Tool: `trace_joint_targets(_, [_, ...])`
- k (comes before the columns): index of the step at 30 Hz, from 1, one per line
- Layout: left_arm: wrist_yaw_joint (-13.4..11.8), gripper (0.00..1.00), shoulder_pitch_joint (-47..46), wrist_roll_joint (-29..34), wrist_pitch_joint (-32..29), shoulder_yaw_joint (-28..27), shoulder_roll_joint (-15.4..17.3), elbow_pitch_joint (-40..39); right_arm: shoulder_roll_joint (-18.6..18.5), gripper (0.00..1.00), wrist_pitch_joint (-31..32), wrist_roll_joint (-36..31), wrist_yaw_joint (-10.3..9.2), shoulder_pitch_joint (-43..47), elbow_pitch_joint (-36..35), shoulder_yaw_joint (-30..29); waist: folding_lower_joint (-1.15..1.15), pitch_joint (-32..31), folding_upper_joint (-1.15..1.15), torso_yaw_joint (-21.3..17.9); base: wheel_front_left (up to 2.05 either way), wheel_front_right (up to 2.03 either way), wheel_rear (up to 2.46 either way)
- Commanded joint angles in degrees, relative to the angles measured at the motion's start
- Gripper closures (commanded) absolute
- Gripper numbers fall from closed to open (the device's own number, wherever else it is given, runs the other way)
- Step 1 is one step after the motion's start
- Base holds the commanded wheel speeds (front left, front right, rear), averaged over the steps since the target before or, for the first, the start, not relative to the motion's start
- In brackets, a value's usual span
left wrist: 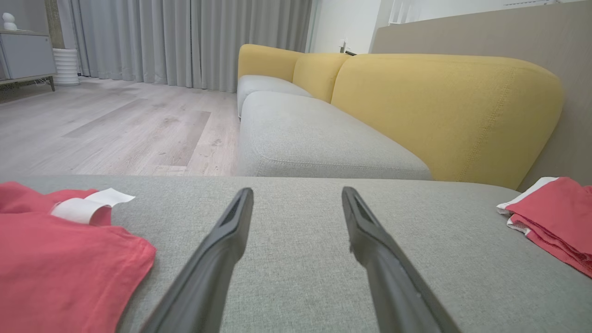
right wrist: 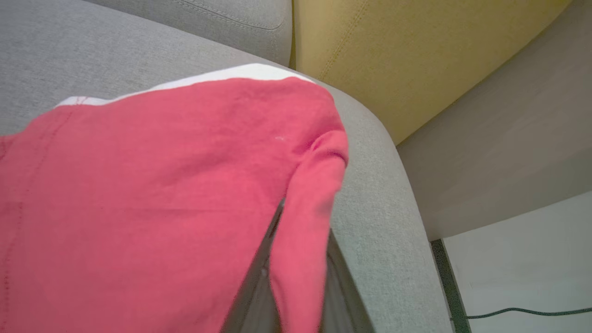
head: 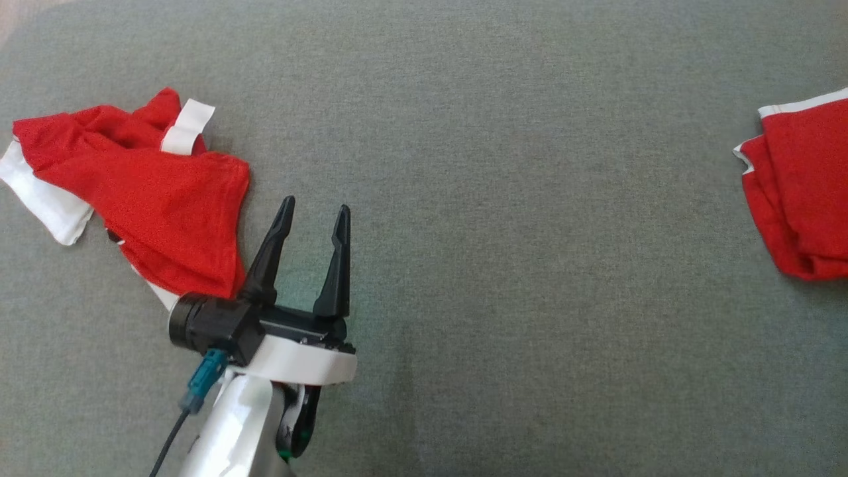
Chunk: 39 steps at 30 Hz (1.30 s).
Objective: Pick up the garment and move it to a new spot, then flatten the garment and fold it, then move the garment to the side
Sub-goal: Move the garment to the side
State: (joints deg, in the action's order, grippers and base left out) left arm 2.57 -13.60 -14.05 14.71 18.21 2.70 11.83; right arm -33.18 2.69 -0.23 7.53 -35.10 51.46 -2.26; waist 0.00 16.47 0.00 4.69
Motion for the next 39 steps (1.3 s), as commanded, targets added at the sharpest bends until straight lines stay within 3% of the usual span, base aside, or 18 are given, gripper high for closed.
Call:
trace_joint_targets(1, [0.12,0.00,-1.80,0.55,0.29,-2.14,0.18,-1.77,-1.52,1.00,-0.84,-0.64,-0.04,-0.58,-0.99,-0.21,0.00,-0.10,0.00,-0.08,0.00,0.00,0.00])
trace_joint_targets(2, [0.13,0.00,-1.80,0.59,0.29,-2.15,0.18,-1.71,-1.19,0.95,-0.92,-1.09,-0.04,-0.78,-0.78,-0.84,0.00,-0.21,0.00,-0.15,0.00,0.00,0.00])
trace_joint_targets(3, [0.13,0.00,-1.76,0.63,0.29,-2.17,0.18,-1.64,-0.85,0.18,-1.15,-1.73,-0.04,-0.87,-0.72,-1.19,0.00,-0.39,0.00,-0.24,0.00,0.00,0.00])
trace_joint_targets(4, [0.13,0.00,-1.70,0.67,0.29,-2.19,0.18,-1.55,-0.51,0.00,-1.48,-2.33,-0.04,-0.98,-0.74,-1.78,0.00,-0.62,0.00,-0.36,0.00,0.00,0.00])
trace_joint_targets(10, [0.20,0.00,-0.96,0.79,0.29,-2.61,0.18,-1.15,2.86,0.00,-3.17,-5.46,-0.04,-1.07,-1.93,-4.45,0.00,-3.24,0.00,-1.36,0.00,0.00,0.00])
trace_joint_targets(15, [-0.02,0.00,0.32,0.68,0.29,-3.53,0.18,-1.37,8.38,0.00,-6.08,-5.48,-0.04,-0.79,-5.85,-4.17,0.00,-7.11,0.00,-2.47,0.00,0.00,0.00])
trace_joint_targets(20, [-0.44,0.00,2.40,0.64,0.29,-4.81,0.18,-2.46,16.00,0.00,-9.79,1.01,-0.04,1.19,-15.00,-1.29,0.00,-12.10,0.00,-3.29,0.00,0.00,0.00])
trace_joint_targets(21, [-0.44,0.00,2.40,0.64,0.29,-4.81,0.18,-2.46,16.00,0.00,-9.79,1.01,-0.04,1.19,-15.00,-1.29,0.00,-12.10,0.00,-3.29,0.00,0.00,0.00])
trace_joint_targets(30, [-0.77,0.00,6.07,0.66,0.29,-6.74,0.18,-4.32,28.03,0.00,-11.33,10.43,-0.04,10.17,-33.43,-1.33,0.00,-16.40,0.00,-3.78,0.00,0.00,0.00])
trace_joint_targets(39, [-1.27,0.00,9.15,0.74,0.29,-7.11,0.18,-3.62,30.27,0.00,-16.17,12.84,-0.04,24.81,-35.75,2.28,0.00,-17.62,0.00,-3.12,0.00,0.00,0.00])
